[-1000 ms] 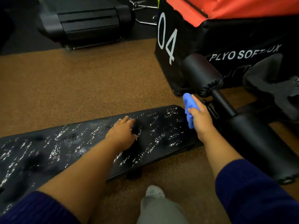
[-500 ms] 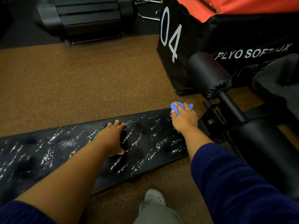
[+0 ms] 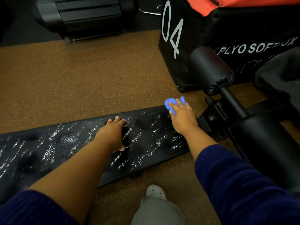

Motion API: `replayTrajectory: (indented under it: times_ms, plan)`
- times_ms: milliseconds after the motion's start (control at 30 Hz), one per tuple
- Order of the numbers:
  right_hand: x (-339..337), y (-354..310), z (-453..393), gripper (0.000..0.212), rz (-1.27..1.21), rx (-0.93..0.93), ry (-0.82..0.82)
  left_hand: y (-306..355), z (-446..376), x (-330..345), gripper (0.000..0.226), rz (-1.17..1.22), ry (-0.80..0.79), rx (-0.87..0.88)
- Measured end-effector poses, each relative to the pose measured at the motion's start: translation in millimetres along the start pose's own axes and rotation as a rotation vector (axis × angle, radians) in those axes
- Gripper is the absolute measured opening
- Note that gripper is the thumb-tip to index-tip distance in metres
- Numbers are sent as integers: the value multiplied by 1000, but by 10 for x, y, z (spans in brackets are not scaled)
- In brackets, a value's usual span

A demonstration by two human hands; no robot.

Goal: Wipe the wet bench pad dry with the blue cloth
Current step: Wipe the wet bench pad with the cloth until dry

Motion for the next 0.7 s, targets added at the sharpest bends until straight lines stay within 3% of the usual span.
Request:
replayTrajectory:
  times_ms: [67,233,333,400,567,700]
  plan:
    - [-14,59,72,42,5,-110,-20,-13,3,-1,114,4,0,1]
    - [-104,130,96,45,11,197,11,-7,13,-1,113,-1,5,6]
    - [-22,-183,258,45,-19,-36,-7,3,13,7,113,-9,6,10]
    - [-103,-59,361,42,-66,-143,-14,-5,16,22,112,-9,7,21]
    - [-144,81,294,45,4,132,56,-12,9,36,113,-1,7,28]
    - [-92,-110,543,41,-68,-154,33,-21,4,50,113,9,2,26]
Point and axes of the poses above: each hand's wrist, its own z-axis away from the middle knuckle, its own x-axis out of the palm, y = z × x, the point moved 7 cm from there along -z, towards the middle knuckle, and after that the axes turned 7 degrees about -z, right-handed, at the moved point
